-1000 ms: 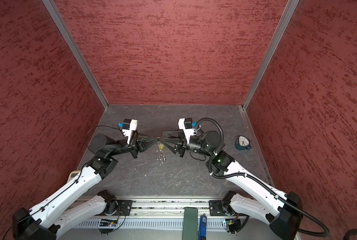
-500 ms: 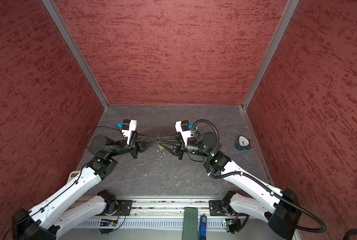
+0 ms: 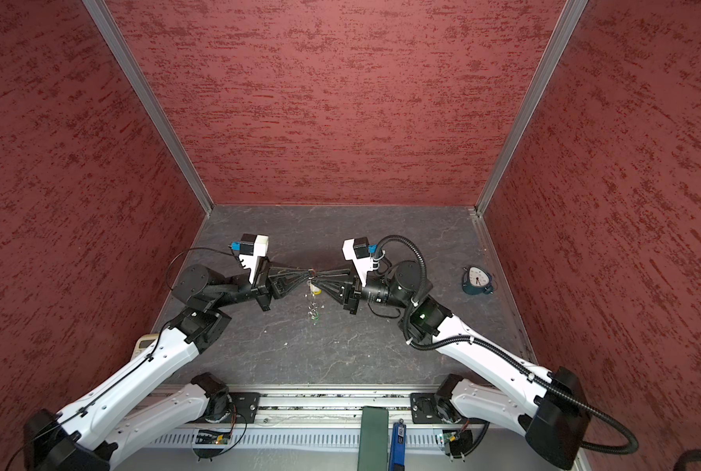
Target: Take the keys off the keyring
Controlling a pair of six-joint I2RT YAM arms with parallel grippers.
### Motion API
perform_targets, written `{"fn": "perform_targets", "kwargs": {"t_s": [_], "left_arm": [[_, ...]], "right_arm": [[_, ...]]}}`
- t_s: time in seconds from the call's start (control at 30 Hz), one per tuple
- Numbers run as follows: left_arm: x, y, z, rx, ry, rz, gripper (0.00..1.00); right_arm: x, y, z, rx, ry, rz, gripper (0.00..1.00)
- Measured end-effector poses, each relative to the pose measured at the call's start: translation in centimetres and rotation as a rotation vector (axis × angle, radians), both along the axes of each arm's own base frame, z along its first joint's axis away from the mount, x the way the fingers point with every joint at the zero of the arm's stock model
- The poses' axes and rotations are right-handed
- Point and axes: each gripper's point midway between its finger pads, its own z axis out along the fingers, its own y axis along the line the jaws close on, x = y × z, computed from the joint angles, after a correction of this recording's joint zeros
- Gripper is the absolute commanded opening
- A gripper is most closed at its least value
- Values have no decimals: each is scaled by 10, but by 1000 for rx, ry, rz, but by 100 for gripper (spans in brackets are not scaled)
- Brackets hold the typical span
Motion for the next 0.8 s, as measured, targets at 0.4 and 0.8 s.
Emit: {"fn": "perform_targets", "kwargs": {"t_s": [0.4,0.8], "left_arm": [[0,-2,-1,0,1,-3,0],[3,-2,-3,5,22,6,47]], "right_arm": [[-2,0,3,11,-5,13,5],[-4,-2,-2,-16,3,11,0]]}}
